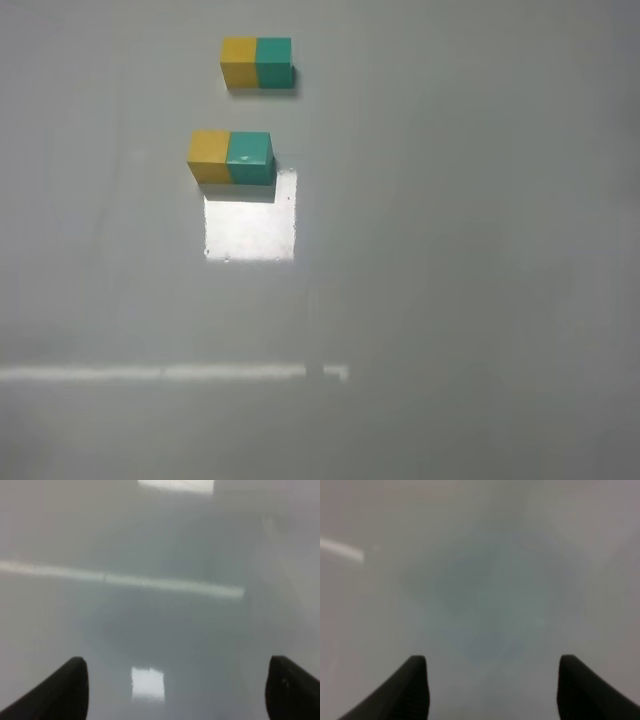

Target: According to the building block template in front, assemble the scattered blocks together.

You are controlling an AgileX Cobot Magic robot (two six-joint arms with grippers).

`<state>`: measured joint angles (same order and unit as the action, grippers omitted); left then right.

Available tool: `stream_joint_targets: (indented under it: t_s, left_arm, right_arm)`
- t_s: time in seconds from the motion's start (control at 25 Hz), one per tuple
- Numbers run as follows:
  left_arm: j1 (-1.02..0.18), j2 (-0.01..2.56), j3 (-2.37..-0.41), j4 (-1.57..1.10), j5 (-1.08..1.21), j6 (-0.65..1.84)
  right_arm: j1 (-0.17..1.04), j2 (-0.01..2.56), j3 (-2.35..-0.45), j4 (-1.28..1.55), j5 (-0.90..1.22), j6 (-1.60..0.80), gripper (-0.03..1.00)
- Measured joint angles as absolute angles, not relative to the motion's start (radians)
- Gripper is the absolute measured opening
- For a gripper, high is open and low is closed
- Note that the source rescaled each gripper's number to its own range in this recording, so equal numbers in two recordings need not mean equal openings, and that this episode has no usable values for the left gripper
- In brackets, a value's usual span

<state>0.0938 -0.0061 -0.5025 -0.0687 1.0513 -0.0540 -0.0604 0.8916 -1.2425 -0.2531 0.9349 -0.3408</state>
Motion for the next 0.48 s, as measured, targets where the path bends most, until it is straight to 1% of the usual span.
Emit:
stream_joint_targets:
  t_s: [0.24, 0.36, 0.48]
  left_arm:
    - [0.094, -0.006, -0.503, -0.069, 1.051, -0.054]
    - [0.094, -0.006, -0.503, -0.069, 1.051, -0.054]
    - [0.094, -0.006, -0.503, -0.069, 1.051, -0.054]
  right_arm:
    - [-0.074, 0.546, -0.87, -0.254, 0.917, -0.238, 0.41]
    - [-0.075, 0.392, -0.742, -0.21, 0.916, -0.182, 0.41]
    - [-0.058, 0.249, -0.668, -0.114, 0.914, -0.171, 0.41]
